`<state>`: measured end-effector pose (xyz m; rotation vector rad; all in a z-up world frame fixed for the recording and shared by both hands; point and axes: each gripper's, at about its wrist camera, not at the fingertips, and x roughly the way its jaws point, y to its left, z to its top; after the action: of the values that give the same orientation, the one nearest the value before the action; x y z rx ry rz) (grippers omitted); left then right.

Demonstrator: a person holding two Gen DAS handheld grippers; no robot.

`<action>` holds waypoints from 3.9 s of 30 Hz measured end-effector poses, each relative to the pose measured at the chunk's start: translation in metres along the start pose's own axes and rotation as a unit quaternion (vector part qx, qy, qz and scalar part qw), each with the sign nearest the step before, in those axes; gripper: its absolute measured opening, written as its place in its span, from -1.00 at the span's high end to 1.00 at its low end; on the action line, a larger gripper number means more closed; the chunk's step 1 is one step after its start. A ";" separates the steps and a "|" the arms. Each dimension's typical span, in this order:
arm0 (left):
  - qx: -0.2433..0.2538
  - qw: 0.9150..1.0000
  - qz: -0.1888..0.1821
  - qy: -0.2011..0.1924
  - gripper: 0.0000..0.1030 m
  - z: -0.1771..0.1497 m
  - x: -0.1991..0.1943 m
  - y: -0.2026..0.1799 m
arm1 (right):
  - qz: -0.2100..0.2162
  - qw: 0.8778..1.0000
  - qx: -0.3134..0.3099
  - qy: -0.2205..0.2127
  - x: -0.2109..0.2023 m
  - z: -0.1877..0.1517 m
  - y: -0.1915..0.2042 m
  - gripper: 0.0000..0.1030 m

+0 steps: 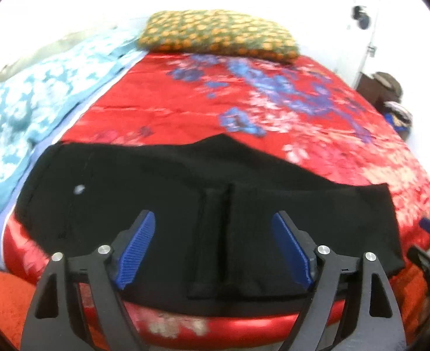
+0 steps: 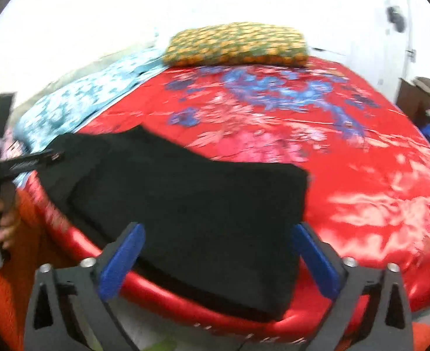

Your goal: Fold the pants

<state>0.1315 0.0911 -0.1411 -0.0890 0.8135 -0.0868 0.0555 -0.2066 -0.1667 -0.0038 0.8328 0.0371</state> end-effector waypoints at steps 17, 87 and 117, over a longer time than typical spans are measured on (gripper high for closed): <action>0.115 0.985 0.023 0.126 -0.87 -0.039 0.061 -0.045 | -0.073 0.997 -0.035 0.015 0.028 0.004 -0.002 -1.00; -0.180 0.953 -0.037 0.243 -0.97 0.036 0.107 0.264 | -0.093 0.991 -0.086 0.043 0.029 -0.006 0.018 -1.00; -0.165 0.959 -0.024 0.227 0.50 0.045 0.096 0.247 | -0.084 0.994 -0.052 0.047 0.034 -0.002 0.012 -1.00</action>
<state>0.2406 0.3272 -0.2070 -0.4160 1.2819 -0.0164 0.0763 -0.1938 -0.1930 -0.1753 0.9224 -0.0781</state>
